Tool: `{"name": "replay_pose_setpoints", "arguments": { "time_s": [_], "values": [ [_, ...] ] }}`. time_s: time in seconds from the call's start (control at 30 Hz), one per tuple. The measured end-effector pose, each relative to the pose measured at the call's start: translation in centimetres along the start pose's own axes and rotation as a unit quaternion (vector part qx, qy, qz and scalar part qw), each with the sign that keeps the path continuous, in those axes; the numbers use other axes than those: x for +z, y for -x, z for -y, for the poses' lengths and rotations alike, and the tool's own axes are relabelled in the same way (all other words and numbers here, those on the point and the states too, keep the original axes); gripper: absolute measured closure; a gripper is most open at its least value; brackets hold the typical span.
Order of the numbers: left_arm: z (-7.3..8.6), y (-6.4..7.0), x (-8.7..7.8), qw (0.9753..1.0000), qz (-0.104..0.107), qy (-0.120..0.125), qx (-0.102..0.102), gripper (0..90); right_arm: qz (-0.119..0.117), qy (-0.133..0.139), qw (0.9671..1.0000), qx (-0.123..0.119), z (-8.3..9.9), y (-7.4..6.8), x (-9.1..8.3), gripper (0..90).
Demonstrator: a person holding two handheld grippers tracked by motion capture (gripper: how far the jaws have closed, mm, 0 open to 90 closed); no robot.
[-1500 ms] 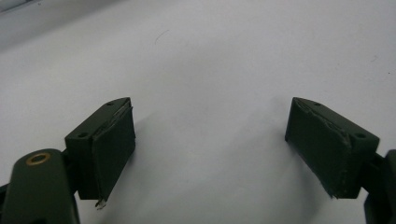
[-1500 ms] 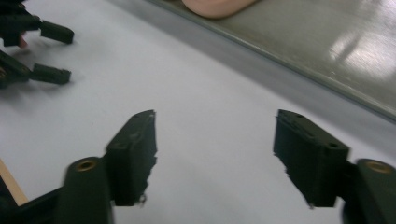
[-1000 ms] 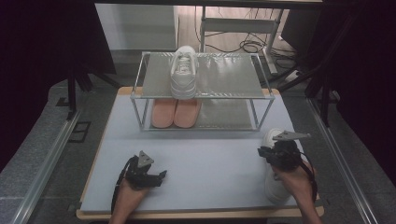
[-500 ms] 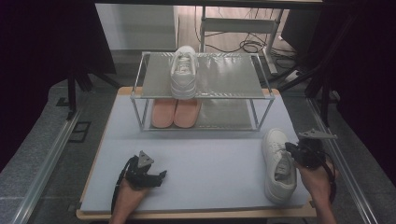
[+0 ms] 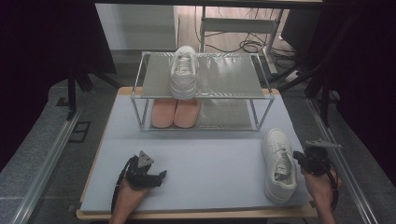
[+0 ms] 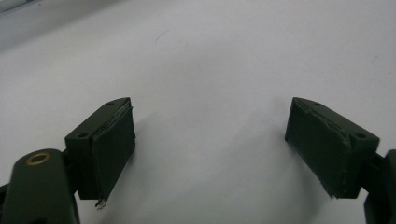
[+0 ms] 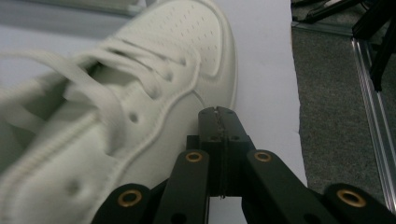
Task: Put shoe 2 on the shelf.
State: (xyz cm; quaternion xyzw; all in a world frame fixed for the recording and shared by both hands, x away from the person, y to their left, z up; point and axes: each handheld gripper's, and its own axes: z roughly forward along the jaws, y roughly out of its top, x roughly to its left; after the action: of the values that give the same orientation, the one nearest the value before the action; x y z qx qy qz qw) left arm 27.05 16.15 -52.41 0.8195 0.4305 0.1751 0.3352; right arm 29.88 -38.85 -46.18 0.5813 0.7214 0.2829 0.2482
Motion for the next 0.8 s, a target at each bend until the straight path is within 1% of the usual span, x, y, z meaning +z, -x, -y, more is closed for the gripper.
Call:
{"name": "replay_pose_setpoints", "arguments": {
  "time_s": [0.17,0.23,0.3,0.37,0.43,0.53,0.63,0.67,0.8],
  "values": [
    [0.0,0.0,0.0,1.0000,0.000,-0.001,0.001,16.0,0.003,-0.008,0.9999,0.007,0.9,0.4,0.8,90.0],
    [0.0,0.0,0.0,1.0000,0.000,-0.001,0.000,16.0,0.001,-0.012,0.9999,0.008,1.2,0.5,1.1,90.0],
    [0.0,0.0,0.0,1.0000,0.000,-0.001,0.000,16.0,0.001,-0.012,0.9999,0.012,1.3,0.6,1.3,90.0],
    [0.0,-0.1,0.0,1.0000,0.001,-0.001,0.000,15.9,-0.004,-0.009,0.9997,0.021,1.4,0.6,1.4,90.0],
    [0.0,-0.1,0.0,1.0000,0.002,-0.001,-0.001,15.9,-0.007,-0.007,0.9996,0.025,1.4,0.6,1.4,90.0],
    [0.0,-0.1,0.0,1.0000,0.002,-0.001,-0.001,15.9,-0.020,-0.006,0.9995,0.026,1.3,0.2,1.6,90.0],
    [0.0,-0.1,0.0,1.0000,0.002,-0.001,-0.001,16.0,-0.032,-0.005,0.9993,0.020,1.1,-0.6,1.9,90.0],
    [0.0,-0.1,0.0,1.0000,0.002,-0.001,-0.001,16.0,-0.041,-0.004,0.9989,0.021,1.1,-0.8,2.1,90.0],
    [0.0,-0.1,0.0,1.0000,0.002,-0.001,-0.001,16.0,-0.055,-0.005,0.9985,0.009,0.8,-1.9,2.3,90.0]
  ]
}}
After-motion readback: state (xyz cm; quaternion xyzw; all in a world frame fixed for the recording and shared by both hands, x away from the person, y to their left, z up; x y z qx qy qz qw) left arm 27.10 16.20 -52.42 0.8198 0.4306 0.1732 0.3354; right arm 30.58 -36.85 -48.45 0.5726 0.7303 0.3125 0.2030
